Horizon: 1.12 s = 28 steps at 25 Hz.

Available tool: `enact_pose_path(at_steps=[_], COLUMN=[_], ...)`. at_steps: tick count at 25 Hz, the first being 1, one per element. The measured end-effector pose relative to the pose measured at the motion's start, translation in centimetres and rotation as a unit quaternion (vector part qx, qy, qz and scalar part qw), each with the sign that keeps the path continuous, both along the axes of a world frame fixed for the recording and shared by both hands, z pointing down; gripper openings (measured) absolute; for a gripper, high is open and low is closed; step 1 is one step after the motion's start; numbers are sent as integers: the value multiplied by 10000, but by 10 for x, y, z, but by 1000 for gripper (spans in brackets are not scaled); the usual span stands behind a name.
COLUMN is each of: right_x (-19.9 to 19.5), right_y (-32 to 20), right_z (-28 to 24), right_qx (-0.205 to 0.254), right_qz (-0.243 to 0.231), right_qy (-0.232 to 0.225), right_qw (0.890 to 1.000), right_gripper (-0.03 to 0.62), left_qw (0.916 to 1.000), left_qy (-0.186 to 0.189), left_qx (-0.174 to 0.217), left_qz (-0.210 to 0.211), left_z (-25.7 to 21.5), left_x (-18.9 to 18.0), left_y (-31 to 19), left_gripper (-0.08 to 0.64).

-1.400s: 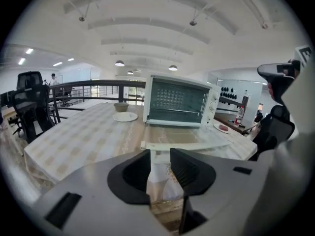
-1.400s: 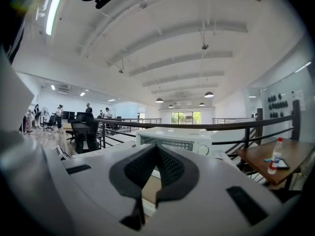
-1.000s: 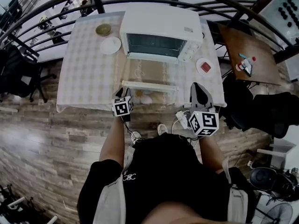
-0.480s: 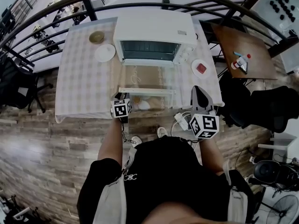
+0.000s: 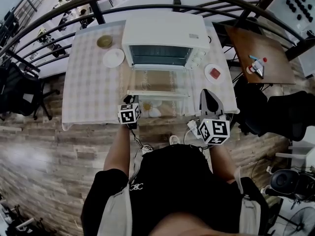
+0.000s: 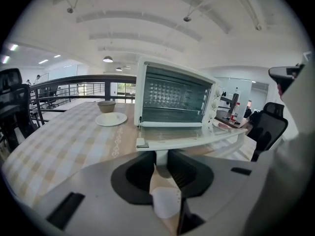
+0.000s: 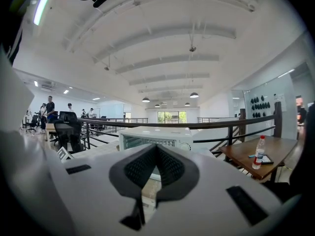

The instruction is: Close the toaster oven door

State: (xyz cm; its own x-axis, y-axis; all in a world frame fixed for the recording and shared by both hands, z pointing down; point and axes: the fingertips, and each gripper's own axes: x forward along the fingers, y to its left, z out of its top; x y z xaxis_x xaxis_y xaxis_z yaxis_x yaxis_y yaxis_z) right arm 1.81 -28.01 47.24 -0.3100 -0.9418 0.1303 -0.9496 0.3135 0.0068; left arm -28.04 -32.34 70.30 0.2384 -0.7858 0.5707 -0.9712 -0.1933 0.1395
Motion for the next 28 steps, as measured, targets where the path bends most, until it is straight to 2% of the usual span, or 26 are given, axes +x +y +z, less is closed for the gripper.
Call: enact_pose_path(at_steps=[6,12,17,23,28], right_x=[-2,2,6,11,16], right_y=[-9,-14,-18,-24,-33], right_z=[1,5,8,7,9], right_qx=[41,46,33,35,41], right_qz=[-45,-12,54,129,172], right_qy=[-118,-174,-205,-239,-218], right_qw=[9999,9998,9998,9996,9996], right_gripper=[-2,-2,-2,-2,-2], left_qw=[9996,9969,9889,9845,9742], left_qy=[191,701,1421,1697,2208], left_qx=[122,356,440,407,350], left_qz=[140,42,-66,-184,-319], left_z=[-26,-64,-92,-117,-131], left_x=[3,2,-2,-3,-2], left_y=[-11,-32,-51,-75,-97], left_gripper=[97,100,104,107,109])
